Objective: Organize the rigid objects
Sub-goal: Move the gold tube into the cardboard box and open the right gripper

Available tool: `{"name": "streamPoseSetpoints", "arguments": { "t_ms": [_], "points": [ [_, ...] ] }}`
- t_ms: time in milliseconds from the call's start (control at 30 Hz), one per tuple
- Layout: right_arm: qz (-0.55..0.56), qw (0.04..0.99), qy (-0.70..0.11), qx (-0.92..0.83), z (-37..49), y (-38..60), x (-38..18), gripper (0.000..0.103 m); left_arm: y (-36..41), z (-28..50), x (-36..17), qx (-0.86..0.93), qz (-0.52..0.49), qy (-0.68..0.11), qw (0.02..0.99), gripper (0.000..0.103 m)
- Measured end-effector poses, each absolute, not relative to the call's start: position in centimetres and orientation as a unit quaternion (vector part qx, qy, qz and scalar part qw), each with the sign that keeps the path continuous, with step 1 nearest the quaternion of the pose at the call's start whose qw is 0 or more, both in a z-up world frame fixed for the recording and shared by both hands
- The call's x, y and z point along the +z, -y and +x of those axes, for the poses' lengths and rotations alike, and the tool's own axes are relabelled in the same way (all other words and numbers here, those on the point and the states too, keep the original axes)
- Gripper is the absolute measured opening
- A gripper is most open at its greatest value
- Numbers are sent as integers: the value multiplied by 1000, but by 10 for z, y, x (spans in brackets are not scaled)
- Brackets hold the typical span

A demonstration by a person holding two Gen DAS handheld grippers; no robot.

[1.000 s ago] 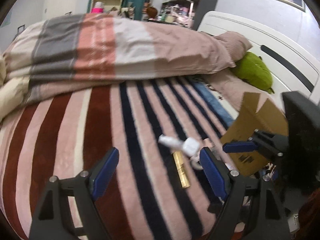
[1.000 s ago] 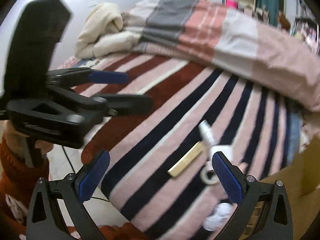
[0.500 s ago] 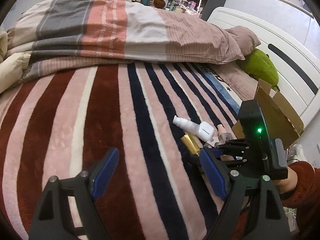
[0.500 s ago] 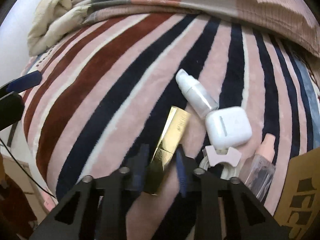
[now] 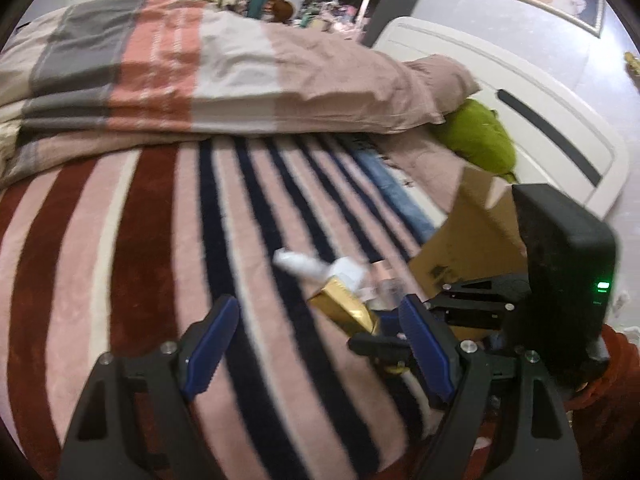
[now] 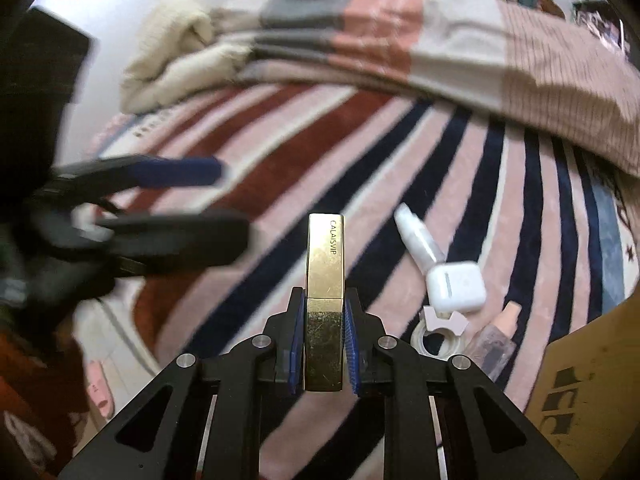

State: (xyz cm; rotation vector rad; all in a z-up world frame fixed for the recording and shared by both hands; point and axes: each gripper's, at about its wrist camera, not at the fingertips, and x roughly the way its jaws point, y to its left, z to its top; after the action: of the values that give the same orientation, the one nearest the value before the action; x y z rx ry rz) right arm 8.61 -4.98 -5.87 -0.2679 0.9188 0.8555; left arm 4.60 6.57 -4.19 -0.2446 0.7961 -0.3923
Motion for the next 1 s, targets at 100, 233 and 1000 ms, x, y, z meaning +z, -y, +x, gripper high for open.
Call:
{"name": "streamPoseSetpoints", "arguments": {
  "t_ms": [100,233,1000],
  "points": [
    [-119,810,-402,410,75,61,-32,13,-50,48,-27,-213,-124,-367,897,79],
    [-107,826,-377,406,69,85,-6,14,-27,51,-4,-258,-135,-346,892,49],
    [-31,859,-418,294,122,261,8,13,178,135,24,-340,-33,-420,841,34]
  ]
}}
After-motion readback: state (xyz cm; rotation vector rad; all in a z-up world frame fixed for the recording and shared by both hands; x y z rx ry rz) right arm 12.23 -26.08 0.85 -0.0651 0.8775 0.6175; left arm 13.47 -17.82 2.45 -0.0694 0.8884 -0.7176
